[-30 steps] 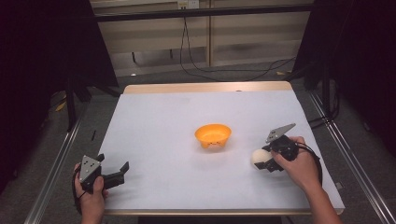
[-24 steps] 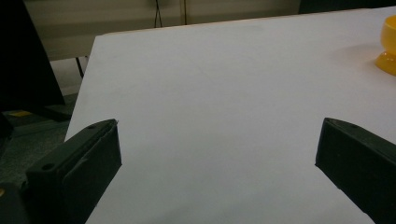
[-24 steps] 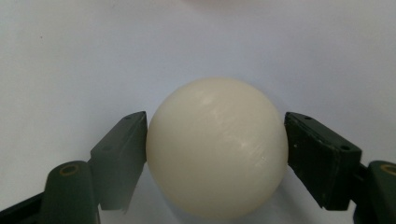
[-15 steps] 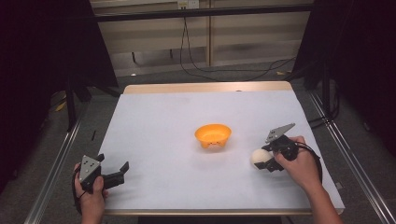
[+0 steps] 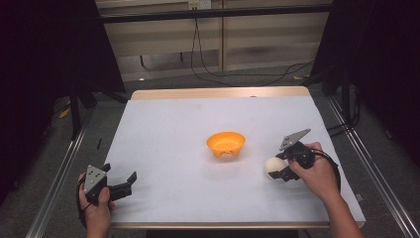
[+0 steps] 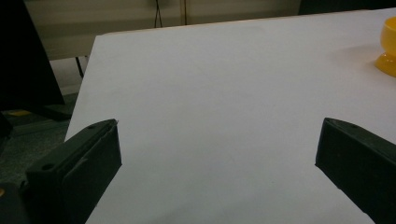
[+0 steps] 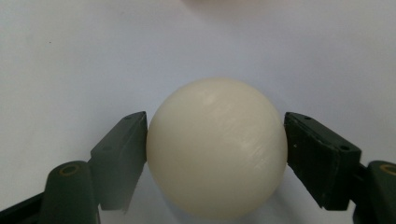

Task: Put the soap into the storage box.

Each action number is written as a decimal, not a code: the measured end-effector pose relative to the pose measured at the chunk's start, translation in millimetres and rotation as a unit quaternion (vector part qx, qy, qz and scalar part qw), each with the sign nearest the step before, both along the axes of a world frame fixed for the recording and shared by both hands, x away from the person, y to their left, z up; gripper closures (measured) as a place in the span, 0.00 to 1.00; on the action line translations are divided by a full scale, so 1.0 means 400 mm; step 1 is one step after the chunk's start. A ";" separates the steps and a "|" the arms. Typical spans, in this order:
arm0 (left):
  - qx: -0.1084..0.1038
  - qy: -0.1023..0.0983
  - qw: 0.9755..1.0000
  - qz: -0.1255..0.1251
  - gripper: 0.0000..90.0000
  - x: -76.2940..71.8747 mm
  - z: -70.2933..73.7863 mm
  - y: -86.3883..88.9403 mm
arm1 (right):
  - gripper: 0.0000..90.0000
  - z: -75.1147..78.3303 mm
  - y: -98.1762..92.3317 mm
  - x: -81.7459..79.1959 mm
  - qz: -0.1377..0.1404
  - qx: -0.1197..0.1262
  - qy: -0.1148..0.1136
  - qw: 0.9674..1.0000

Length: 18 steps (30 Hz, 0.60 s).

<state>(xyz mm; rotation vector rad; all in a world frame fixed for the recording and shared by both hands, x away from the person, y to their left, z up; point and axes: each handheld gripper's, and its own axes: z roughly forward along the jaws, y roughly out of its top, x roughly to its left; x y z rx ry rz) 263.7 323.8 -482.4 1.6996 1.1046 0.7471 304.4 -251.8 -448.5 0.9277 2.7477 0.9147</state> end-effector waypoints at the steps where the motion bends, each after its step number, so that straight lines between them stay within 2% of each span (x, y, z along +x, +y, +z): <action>1: 0.000 0.000 1.000 0.000 0.00 0.000 0.000 0.000 | 0.26 0.000 0.002 0.002 0.004 0.000 -0.003 1.000; 7: 0.000 0.000 1.000 0.000 0.00 0.000 0.000 0.000 | 0.26 -0.004 0.009 0.002 0.005 -0.003 -0.001 1.000; 8: 0.000 0.000 1.000 0.000 0.00 0.000 0.000 0.000 | 0.26 -0.011 0.012 0.002 0.003 -0.013 0.000 1.000; 13: 0.000 -0.001 1.000 0.000 0.00 0.000 0.000 0.000 | 0.26 -0.017 0.005 0.003 0.002 0.001 -0.005 1.000; 18: 0.001 -0.001 1.000 -0.001 0.00 0.000 0.000 0.000 | 0.26 -0.026 0.000 0.007 -0.007 0.015 0.011 1.000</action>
